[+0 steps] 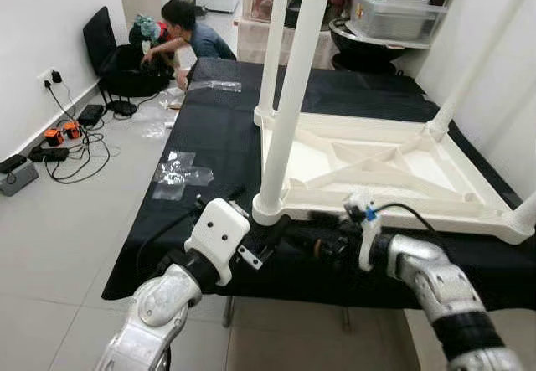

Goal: Building children table

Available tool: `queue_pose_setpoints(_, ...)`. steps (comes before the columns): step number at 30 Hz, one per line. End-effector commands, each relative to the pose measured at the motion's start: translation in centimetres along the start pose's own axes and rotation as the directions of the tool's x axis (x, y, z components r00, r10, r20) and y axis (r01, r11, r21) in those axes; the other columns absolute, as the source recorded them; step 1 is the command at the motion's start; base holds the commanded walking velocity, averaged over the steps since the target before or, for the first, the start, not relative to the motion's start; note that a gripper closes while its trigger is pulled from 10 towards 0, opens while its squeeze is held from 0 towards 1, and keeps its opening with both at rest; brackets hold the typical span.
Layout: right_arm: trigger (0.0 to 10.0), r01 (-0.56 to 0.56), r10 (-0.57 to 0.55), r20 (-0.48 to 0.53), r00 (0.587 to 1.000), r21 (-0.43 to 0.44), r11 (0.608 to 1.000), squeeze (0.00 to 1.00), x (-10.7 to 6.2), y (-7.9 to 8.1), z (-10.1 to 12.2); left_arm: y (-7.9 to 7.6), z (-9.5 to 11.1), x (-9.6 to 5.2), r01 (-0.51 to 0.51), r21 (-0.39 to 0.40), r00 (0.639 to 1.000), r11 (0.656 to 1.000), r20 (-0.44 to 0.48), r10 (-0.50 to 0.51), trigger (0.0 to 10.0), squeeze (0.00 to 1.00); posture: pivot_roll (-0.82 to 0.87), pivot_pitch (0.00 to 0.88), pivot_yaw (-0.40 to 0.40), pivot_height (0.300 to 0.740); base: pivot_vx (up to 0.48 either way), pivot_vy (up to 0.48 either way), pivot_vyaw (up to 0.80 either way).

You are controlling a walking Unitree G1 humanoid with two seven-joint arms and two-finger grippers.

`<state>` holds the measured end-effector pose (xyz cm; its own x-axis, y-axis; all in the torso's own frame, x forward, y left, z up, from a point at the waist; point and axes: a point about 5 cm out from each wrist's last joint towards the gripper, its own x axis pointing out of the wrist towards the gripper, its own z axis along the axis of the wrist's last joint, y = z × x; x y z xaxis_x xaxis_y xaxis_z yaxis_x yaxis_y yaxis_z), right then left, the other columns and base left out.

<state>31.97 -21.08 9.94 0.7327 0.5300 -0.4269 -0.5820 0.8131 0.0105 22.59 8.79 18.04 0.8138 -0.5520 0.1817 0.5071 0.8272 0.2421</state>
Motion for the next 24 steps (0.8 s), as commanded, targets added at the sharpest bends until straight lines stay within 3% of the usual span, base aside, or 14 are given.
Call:
queue_pose_setpoints(1,10.0,0.254,-0.254,0.0,0.967,-0.043,0.966,0.0,-0.6,-2.7,0.3,0.2,-0.1,0.3,0.011,0.017,1.0,1.0,-0.003,-0.01,10.0,0.0,0.05,0.029,-0.092,0.74,0.0,0.0,0.0)
queue_pose_setpoints(2,10.0,0.254,-0.254,0.0,0.967,-0.043,0.966,0.0,-0.6,-2.7,0.3,0.2,-0.1,0.3,0.011,0.017,1.0,1.0,-0.003,-0.01,10.0,0.0,0.05,0.029,-0.092,0.74,0.0,0.0,0.0)
queue_pose_setpoints(3,10.0,0.371,-0.37,0.036,0.928,-0.028,0.928,0.0,-1.2,-4.0,1.0,0.6,-0.2,0.5,0.022,0.028,1.0,0.999,-0.01,-0.022,10.0,0.0,0.05,0.034,-0.085,0.74,0.0,0.0,0.0)
queue_pose_setpoints(4,10.0,0.371,-0.37,0.036,0.928,-0.028,0.928,0.0,-1.2,-4.0,1.0,0.6,-0.2,0.5,0.022,0.028,1.0,0.999,-0.01,-0.022,10.0,0.0,0.05,0.034,-0.085,0.74,0.0,0.0,0.0)
queue_pose_setpoints(6,10.0,0.493,-0.491,0.074,0.868,-0.006,0.87,0.0,-1.9,-5.3,1.8,1.2,-0.4,0.9,0.053,0.028,0.998,0.998,-0.019,-0.053,10.0,0.0,0.05,0.041,-0.084,0.74,0.0,0.0,0.0)
queue_pose_setpoints(8,10.0,0.493,-0.491,0.074,0.868,-0.006,0.87,0.0,-1.9,-5.3,1.8,1.2,-0.4,0.9,0.053,0.028,0.998,0.998,-0.019,-0.053,10.0,0.0,0.05,0.041,-0.084,0.74,0.0,0.0,0.0)
queue_pose_setpoints(12,10.0,0.529,-0.531,0.096,0.842,0.042,0.847,0.0,-1.9,-4.7,2.6,1.8,-0.6,1.6,0.214,0.017,0.976,0.977,-0.048,-0.213,10.0,0.0,0.07,0.051,-0.073,0.74,0.0,0.0,0.0)
queue_pose_setpoints(15,10.0,0.547,-0.553,0.144,0.821,0.084,0.833,0.0,-1.5,-4.3,3.1,3.0,-1.1,2.8,0.221,0.063,0.973,0.973,-0.078,-0.216,10.0,0.0,0.06,0.054,-0.067,0.74,0.0,0.0,0.0)
queue_pose_setpoints(19,10.0,0.554,-0.559,0.201,0.804,0.087,0.828,0.0,-0.9,-3.7,3.9,4.4,-1.8,4.2,0.206,0.059,0.974,0.977,-0.111,-0.199,10.0,0.0,0.06,0.061,-0.061,0.74,0.0,0.0,0.0)
queue_pose_setpoints(22,10.0,0.652,-0.651,0.282,0.704,0.105,0.751,0.0,-1.0,-3.4,5.6,4.8,-2.0,5.8,0.293,0.007,0.95,0.956,-0.115,-0.291,10.0,0.0,0.06,0.079,-0.049,0.74,0.0,0.0,0.0)
queue_pose_setpoints(24,10.0,0.669,-0.67,0.291,0.683,0.117,0.734,0.0,-1.2,-3.4,5.9,4.8,-2.0,6.0,0.311,0.001,0.945,0.95,-0.111,-0.309,10.0,0.0,0.06,0.079,-0.049,0.74,0.0,0.0,0.0)
